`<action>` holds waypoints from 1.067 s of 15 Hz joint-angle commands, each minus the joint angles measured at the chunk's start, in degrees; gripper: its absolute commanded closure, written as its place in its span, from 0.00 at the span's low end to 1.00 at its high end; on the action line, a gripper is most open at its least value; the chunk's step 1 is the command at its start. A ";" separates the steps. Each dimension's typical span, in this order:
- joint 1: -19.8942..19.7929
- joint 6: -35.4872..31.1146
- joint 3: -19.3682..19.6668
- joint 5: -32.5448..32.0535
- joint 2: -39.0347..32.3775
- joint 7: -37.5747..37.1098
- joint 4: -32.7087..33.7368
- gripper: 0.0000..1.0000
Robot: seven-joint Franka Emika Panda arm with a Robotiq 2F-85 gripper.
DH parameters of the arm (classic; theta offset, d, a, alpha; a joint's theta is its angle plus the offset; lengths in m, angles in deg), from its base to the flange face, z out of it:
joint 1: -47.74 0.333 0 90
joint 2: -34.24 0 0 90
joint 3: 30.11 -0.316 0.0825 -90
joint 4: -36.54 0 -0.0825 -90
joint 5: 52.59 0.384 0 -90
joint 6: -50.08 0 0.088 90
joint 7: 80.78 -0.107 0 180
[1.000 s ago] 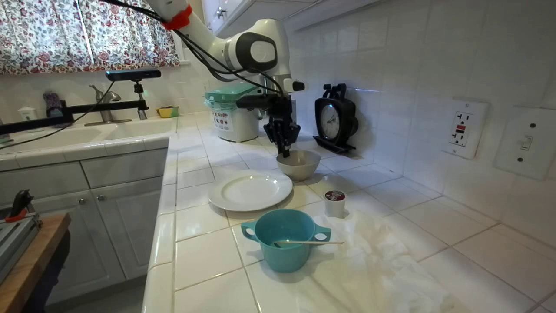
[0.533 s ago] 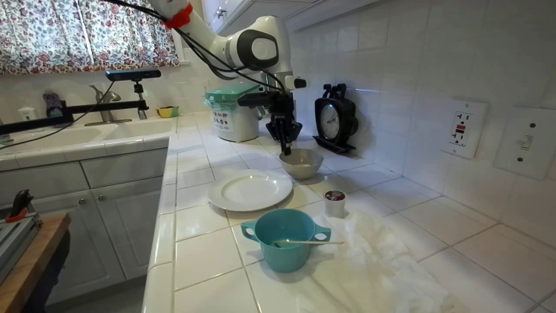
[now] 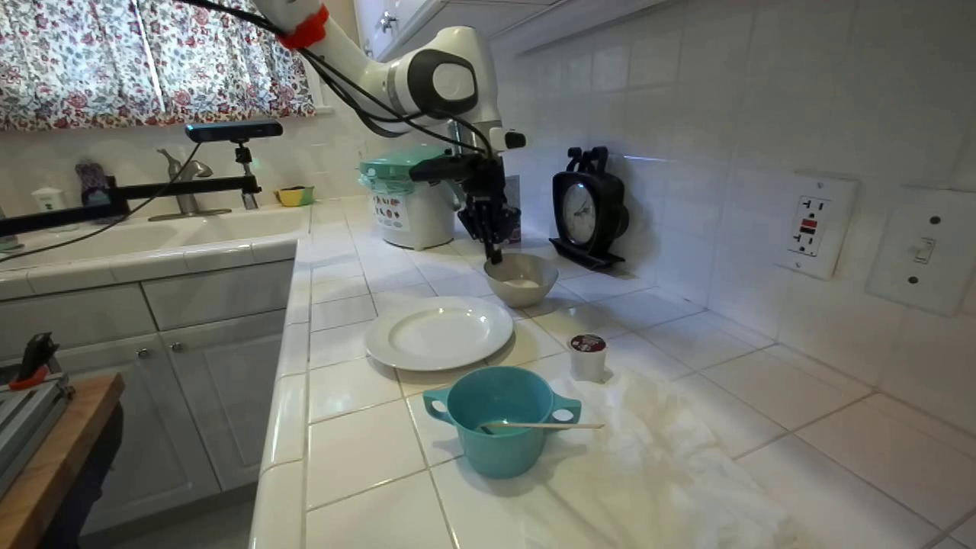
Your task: Move the bowl to the front
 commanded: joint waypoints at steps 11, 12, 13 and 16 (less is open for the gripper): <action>5.66 -2.25 0.28 -12.49 11.46 0.62 -13.14 0.98; 6.01 -2.29 0.22 -13.89 12.29 0.64 -14.40 0.98; 6.21 -2.32 0.04 -15.05 13.20 0.82 -15.71 0.98; 6.28 -3.50 -0.54 -17.94 15.48 1.23 -19.09 0.98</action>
